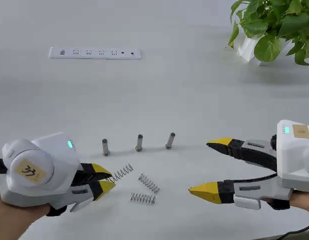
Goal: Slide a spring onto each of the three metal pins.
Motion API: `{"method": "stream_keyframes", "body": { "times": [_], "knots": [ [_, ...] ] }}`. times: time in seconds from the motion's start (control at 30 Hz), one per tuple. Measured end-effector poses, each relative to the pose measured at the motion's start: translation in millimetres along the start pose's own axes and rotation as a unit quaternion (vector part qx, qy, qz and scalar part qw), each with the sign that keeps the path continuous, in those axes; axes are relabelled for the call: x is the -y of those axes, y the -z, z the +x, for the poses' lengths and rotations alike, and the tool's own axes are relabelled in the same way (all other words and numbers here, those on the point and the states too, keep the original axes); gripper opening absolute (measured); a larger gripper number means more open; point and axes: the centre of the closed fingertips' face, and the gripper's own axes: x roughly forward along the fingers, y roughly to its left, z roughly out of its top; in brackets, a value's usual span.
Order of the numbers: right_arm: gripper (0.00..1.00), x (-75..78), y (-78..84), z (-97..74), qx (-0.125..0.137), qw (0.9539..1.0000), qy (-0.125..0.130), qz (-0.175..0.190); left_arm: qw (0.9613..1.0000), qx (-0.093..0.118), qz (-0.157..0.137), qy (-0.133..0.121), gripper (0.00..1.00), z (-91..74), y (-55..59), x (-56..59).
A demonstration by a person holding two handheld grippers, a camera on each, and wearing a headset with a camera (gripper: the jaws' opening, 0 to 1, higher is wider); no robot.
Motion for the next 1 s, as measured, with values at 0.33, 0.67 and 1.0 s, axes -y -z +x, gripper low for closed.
{"method": "stream_keyframes", "body": {
  "times": [0.33, 0.67, 1.0],
  "knots": [
    [0.5, -26.4, -37.4, 19.7, 0.039, 0.9978, -0.053, 0.007, 0.9968, 0.075, 0.001, 0.03, 0.06, -10.2, -38.7, 19.2],
    [0.38, -44.6, -62.2, 36.4, 0.08, 0.9915, -0.092, 0.046, 0.9917, 0.119, -0.003, 0.05, 0.06, -17.5, -60.5, 29.0],
    [0.25, -46.3, -73.5, 40.6, 0.12, 0.9811, -0.107, 0.107, 0.9875, 0.146, -0.019, 0.057, 0.06, -20.4, -73.2, 30.7]
  ]
}}
